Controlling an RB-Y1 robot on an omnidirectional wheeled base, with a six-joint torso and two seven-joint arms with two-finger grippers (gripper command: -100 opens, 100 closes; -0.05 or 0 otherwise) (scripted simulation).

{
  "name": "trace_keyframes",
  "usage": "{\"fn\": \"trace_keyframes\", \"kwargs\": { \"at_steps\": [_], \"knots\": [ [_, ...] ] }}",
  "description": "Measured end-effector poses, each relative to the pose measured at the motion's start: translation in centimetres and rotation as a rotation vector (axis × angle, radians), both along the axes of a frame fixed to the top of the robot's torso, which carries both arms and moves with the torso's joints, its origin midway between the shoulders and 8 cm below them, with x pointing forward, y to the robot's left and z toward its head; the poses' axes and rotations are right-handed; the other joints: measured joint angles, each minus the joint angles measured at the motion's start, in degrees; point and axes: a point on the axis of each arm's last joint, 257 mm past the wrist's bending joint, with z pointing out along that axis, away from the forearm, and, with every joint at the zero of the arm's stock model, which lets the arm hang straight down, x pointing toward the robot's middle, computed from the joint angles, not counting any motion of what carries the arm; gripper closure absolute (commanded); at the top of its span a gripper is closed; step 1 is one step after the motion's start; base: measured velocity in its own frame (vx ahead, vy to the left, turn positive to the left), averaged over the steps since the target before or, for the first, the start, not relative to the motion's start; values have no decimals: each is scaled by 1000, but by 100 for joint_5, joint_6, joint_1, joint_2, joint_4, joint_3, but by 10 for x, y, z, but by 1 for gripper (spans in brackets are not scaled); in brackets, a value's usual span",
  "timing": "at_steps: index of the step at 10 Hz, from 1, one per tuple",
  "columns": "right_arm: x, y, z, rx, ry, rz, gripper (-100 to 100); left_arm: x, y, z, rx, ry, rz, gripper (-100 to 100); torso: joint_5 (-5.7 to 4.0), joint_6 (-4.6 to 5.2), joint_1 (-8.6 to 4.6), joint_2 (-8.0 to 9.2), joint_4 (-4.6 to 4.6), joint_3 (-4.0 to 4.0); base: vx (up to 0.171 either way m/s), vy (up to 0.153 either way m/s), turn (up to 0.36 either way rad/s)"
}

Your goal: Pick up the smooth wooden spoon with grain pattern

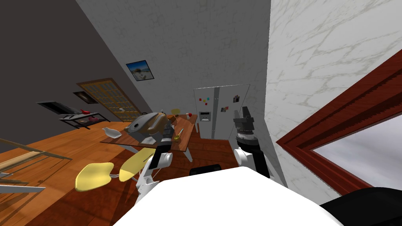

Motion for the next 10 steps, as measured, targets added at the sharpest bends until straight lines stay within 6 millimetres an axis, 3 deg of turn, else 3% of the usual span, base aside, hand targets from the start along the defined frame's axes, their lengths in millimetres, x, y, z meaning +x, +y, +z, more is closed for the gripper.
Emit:
{"fn": "trace_keyframes", "kwargs": {
  "at_steps": [10],
  "knots": [
    [0, 0, 0, 0, 0, 0, 0, 53, 28, -71, -31, 255, 51, -100, 0, 1, 3, -8, -2, -5, -27, 17, -28]
  ]
}}
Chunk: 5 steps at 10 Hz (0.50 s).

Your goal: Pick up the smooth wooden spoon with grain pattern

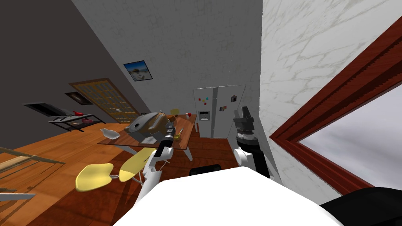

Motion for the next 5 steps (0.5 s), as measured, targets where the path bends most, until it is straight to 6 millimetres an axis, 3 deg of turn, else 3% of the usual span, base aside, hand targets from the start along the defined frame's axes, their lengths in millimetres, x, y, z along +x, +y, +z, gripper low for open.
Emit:
{"fn": "trace_keyframes", "kwargs": {
  "at_steps": [5],
  "knots": [
    [0, 0, 0, 0, 0, 0, 0, 21, 15, -41, -30, 153, 29, -100, 1, -2, 4, -1, 0, -1, -18, 30, -45]
  ]
}}
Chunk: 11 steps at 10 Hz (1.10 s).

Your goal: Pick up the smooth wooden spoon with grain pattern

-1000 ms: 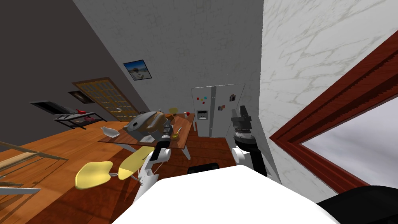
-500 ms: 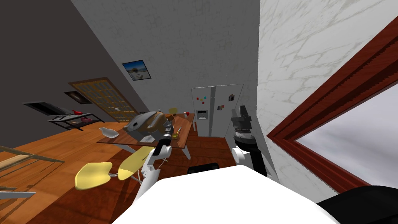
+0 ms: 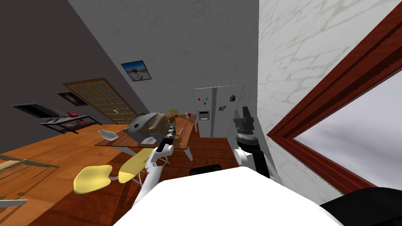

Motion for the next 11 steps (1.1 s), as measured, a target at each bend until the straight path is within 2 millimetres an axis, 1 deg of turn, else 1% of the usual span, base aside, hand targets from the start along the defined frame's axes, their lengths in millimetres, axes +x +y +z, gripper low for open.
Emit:
{"fn": "trace_keyframes", "kwargs": {
  "at_steps": [1, 3, 4, 6, 8, 9, 11],
  "knots": [
    [0, 0, 0, 0, 0, 0, 0, 1, 3, -15, -9, 40, 7, -100, 0, 1, 2, 0, 0, 0, -8, 31, -29],
    [0, 0, 0, 0, 0, 0, 0, 9, 7, -32, -24, 99, 17, -100, 0, 1, 3, -3, -1, -2, -9, 35, -45],
    [0, 0, 0, 0, 0, 0, 0, 10, 10, -39, -31, 131, 22, -100, 0, -1, 2, -3, -1, -1, 0, 45, -57],
    [0, 0, 0, 0, 0, 0, 0, 16, 10, -61, -50, 201, 32, -100, 1, 0, 3, -7, -2, -4, 0, 39, -59],
    [0, 0, 0, 0, 0, 0, 0, 15, 12, -85, -68, 275, 42, -100, 1, -1, 4, -6, -1, -3, 3, 45, -51],
    [0, 0, 0, 0, 0, 0, 0, 19, 11, -93, -80, 308, 45, -100, 1, 1, 7, -9, -2, -5, 5, 51, -41],
    [0, 0, 0, 0, 0, 0, 0, 19, 16, -119, -99, 384, 55, -100, 2, 0, 12, -11, -2, -6, 9, 54, -54]
  ]
}}
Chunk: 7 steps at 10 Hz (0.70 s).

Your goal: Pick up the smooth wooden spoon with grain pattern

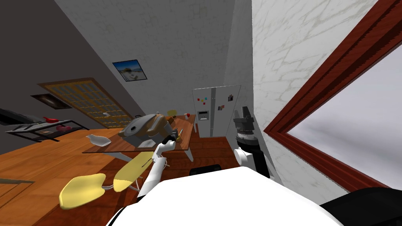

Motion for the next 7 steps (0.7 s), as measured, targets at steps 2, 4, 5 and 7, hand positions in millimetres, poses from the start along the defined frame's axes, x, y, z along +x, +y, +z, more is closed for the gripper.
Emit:
{"fn": "trace_keyframes", "kwargs": {
  "at_steps": [2, 4, 5, 7],
  "knots": [
    [0, 0, 0, 0, 0, 0, 0, -2, -3, -15, -19, 70, 7, -100, -1, 0, -5, -2, 0, -1, 14, 46, -55],
    [0, 0, 0, 0, 0, 0, 0, -5, -3, -36, -38, 146, 14, -100, -1, 0, -4, -2, 0, -1, 15, 50, -57],
    [0, 0, 0, 0, 0, 0, 0, -9, -1, -48, -45, 179, 18, -100, -1, -2, -5, -1, -1, -1, 9, 61, -79],
    [0, 0, 0, 0, 0, 0, 0, -14, -6, -70, -62, 250, 24, -100, -1, -2, -7, 1, 0, 0, 13, 52, -54]
  ]
}}
